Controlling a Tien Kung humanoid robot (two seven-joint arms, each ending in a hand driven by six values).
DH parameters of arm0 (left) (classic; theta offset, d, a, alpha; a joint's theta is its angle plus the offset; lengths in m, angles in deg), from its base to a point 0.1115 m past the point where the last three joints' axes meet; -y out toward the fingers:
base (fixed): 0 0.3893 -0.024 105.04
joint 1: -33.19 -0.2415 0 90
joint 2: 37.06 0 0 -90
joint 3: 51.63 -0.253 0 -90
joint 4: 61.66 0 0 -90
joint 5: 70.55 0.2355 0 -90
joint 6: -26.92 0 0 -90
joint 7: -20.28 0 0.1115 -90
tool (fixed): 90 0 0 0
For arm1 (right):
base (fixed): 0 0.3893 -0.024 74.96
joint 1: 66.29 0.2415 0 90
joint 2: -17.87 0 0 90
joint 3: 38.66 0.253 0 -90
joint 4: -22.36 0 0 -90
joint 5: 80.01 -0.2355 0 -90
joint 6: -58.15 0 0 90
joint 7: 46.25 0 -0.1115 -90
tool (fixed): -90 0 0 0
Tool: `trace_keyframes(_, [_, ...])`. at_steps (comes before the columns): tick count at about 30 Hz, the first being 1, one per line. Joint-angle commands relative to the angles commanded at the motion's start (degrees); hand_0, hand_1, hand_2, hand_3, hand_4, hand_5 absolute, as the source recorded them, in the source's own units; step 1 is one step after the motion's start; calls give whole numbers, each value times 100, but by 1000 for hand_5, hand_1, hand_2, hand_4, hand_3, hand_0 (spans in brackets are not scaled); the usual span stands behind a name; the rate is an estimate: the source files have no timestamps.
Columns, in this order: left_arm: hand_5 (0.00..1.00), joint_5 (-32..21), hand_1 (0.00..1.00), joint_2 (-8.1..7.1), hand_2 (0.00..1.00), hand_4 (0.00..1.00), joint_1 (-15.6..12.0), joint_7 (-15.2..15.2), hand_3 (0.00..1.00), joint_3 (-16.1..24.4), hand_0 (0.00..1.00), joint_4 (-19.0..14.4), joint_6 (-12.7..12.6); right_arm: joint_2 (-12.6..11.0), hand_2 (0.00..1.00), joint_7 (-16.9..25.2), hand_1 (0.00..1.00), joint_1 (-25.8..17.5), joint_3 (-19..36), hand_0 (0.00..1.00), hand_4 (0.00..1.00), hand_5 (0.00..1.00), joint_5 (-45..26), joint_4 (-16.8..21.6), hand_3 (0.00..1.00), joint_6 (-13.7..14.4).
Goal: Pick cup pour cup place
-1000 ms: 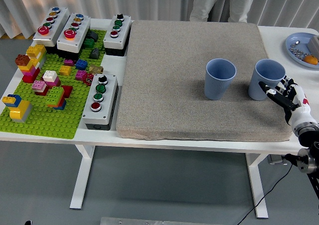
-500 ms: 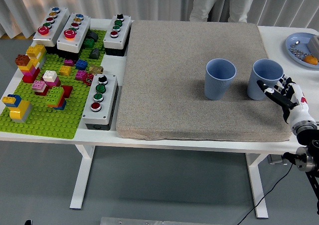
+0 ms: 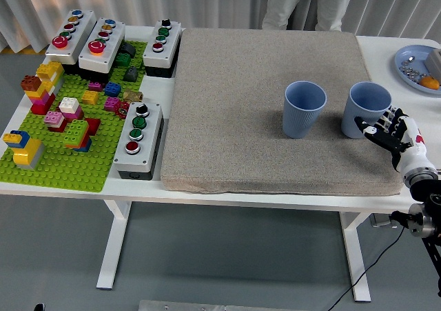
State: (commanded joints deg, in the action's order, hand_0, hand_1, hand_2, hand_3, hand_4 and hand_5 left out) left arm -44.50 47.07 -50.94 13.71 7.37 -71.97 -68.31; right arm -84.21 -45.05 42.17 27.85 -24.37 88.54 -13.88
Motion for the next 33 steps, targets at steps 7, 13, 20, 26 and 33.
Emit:
trace_keyframes(7, [985, -2, 679, 2, 737, 473, -5, 2, 675, 2, 697, 0, 0, 10, 717, 2, 742, -3, 2, 871, 778, 253, -19, -16, 756, 7])
trace_keyframes(13, [985, -7, 679, 0, 737, 473, -7, 3, 675, -1, 697, 0, -1, 11, 717, 6, 742, -2, 1, 871, 778, 253, -16, -8, 756, 24])
trace_keyframes(20, [985, -17, 679, -3, 736, 473, -26, 3, 674, -15, 697, 0, 0, 17, 653, 72, 718, -10, -26, 860, 781, 259, -61, 1, 738, 93])
trace_keyframes(26, [984, -35, 679, -5, 737, 473, -35, 5, 675, -34, 696, 0, 0, 36, 646, 135, 711, 11, -60, 852, 780, 247, -105, -41, 731, 182])
trace_keyframes(33, [985, -44, 678, -6, 737, 474, -40, 6, 676, -45, 695, 0, 1, 47, 643, 133, 710, 16, -51, 847, 776, 238, -142, -59, 716, 219])
